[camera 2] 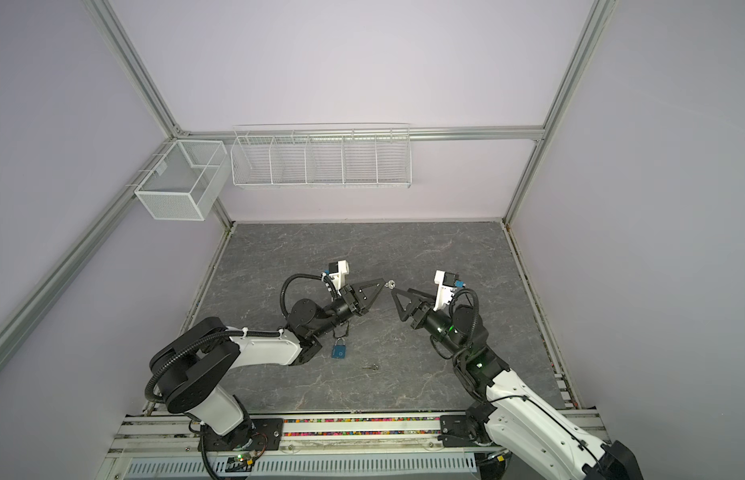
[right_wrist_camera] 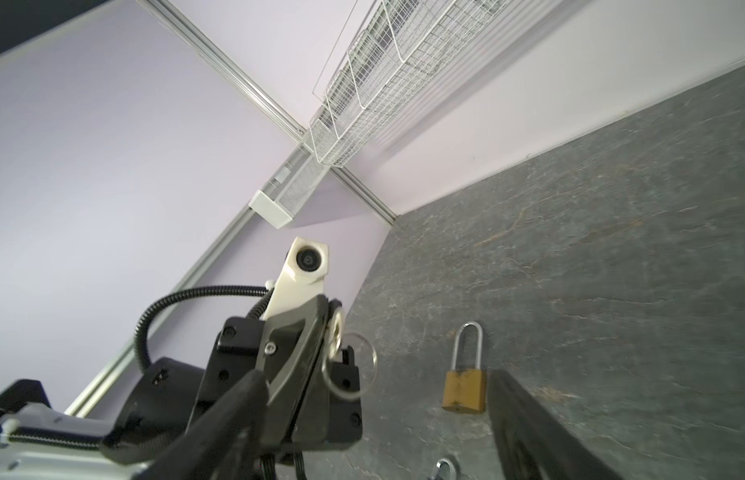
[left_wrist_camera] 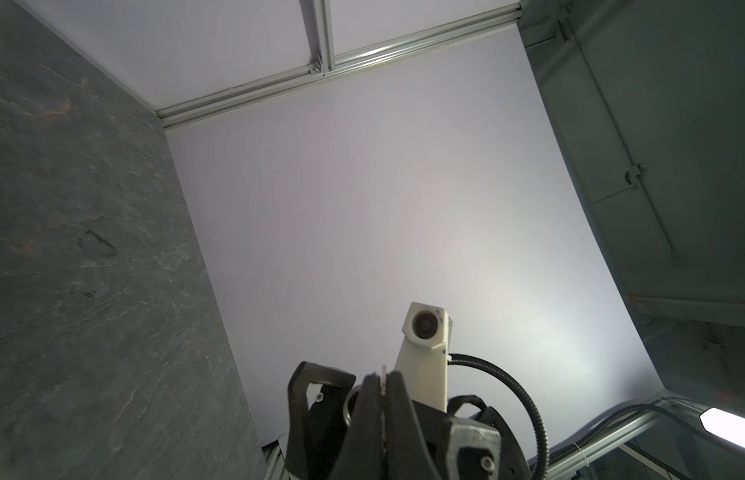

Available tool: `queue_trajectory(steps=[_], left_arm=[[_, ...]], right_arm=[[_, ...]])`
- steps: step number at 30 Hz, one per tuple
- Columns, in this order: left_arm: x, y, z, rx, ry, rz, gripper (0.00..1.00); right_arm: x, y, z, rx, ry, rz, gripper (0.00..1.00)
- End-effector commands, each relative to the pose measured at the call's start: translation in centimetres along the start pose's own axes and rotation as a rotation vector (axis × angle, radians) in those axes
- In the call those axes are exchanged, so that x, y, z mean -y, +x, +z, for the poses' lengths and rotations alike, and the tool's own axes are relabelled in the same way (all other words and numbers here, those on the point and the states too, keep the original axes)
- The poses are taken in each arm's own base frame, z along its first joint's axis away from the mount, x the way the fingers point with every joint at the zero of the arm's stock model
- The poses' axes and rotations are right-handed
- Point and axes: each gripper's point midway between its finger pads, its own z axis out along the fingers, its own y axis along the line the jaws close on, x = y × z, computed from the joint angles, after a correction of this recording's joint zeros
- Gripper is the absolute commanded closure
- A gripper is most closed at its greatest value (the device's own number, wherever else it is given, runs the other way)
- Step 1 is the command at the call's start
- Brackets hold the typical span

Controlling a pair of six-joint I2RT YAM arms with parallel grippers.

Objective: Unlock with the key

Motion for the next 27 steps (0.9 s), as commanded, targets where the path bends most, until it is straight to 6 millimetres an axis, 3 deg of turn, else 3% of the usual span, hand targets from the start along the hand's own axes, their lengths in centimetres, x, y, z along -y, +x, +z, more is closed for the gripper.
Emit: queue_trajectory(steps=[1, 5, 9, 17, 21, 23, 25, 27], left_arm=[[-1.1, -1.0, -0.3, -0.015, -0.123, -0.048, 1.00], [-4.2, -0.4, -1.7, -0.119, -0.470, -0.044, 1.00], [-4.0, 0.1, -3.8, -0.220, -0.710, -0.016, 1.00], [-3.2, 3.9, -5.8, -0.540, -0.869, -0.102, 1.00], [-2.5, 4.4, -5.9, -0.582, -0.865, -0.128, 1.00], [-2.1, 4.2, -6.2, -0.576, -0.882, -0.117, 1.00], [-1.6, 4.1, -6.2, -0.568, -0.868, -0.123, 1.00], [-1.3, 4.2, -6.0, -0.554, -0.847, -0.133, 1.00]], right_arm=[[1.9, 0.3, -2.4, -0.053, 0.153, -0.158, 0.01], [2.4, 0.6, -5.1, -0.136, 0.219, -0.450, 0.05], [1.7, 1.7, -4.7, -0.258, 0.188, -0.694, 0.15], [-0.4, 4.1, -2.0, -0.250, 0.160, -1.136, 0.22], [-2.0, 5.3, -1.5, -0.172, 0.112, -1.299, 0.25], [-2.1, 5.4, -1.2, -0.171, 0.118, -1.311, 0.34], [-2.3, 6.0, -0.6, -0.189, 0.112, -1.321, 0.51], [-2.7, 6.7, 0.0, -0.209, 0.087, -1.335, 0.52]])
